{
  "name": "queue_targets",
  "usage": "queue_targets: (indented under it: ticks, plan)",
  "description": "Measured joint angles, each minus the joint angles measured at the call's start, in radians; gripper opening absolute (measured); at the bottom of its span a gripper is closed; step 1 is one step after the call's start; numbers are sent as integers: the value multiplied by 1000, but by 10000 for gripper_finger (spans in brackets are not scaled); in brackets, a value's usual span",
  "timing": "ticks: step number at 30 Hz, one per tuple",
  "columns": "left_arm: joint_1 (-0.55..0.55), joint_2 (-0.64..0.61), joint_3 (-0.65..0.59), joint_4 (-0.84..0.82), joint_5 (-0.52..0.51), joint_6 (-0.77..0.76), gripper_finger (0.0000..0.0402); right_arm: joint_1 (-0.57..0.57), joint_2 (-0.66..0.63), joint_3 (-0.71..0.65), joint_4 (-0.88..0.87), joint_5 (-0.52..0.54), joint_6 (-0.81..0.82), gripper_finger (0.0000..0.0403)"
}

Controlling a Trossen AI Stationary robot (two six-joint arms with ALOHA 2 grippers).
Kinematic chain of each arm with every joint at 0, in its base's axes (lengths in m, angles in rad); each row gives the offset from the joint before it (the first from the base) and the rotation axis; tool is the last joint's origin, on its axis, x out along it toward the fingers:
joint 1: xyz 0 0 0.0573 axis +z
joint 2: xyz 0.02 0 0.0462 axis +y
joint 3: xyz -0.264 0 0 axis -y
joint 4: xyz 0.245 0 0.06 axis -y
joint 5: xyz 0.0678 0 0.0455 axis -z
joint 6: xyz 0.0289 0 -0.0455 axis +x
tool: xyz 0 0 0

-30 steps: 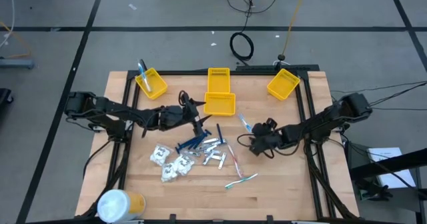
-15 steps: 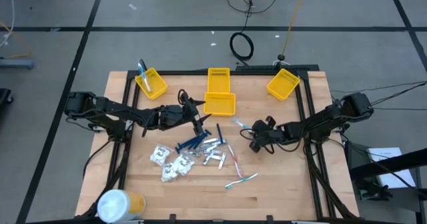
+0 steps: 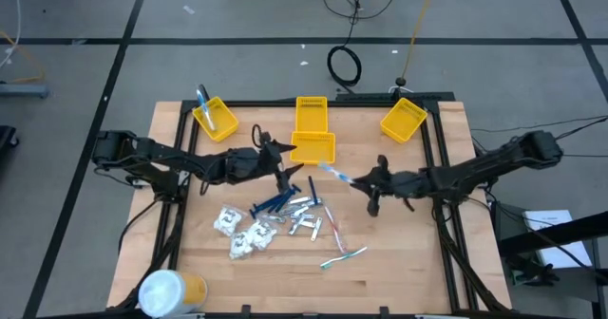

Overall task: Pick & Place Travel size toiletries
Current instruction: Put the blue toothbrush into the left yellow bin

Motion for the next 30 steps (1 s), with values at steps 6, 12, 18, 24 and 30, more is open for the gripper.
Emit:
queue_targets:
  ticks: [6, 12, 18, 24, 30]
  plan:
    - [4, 58, 1, 246, 180, -3, 280, -25, 1, -44, 499, 12, -353, 22]
    - [2, 201, 98, 427, 308, -1, 280, -73, 102, -100, 781, -138, -405, 13]
    - [2, 307, 267, 394, 329, 5, 280, -89, 169, -101, 799, -135, -390, 13]
    - [2, 356, 360, 368, 370, 26, 280, -94, 169, -101, 796, -135, -388, 13]
    - [8, 358, 388, 296, 372, 25, 262, -94, 169, -101, 786, -135, -388, 13]
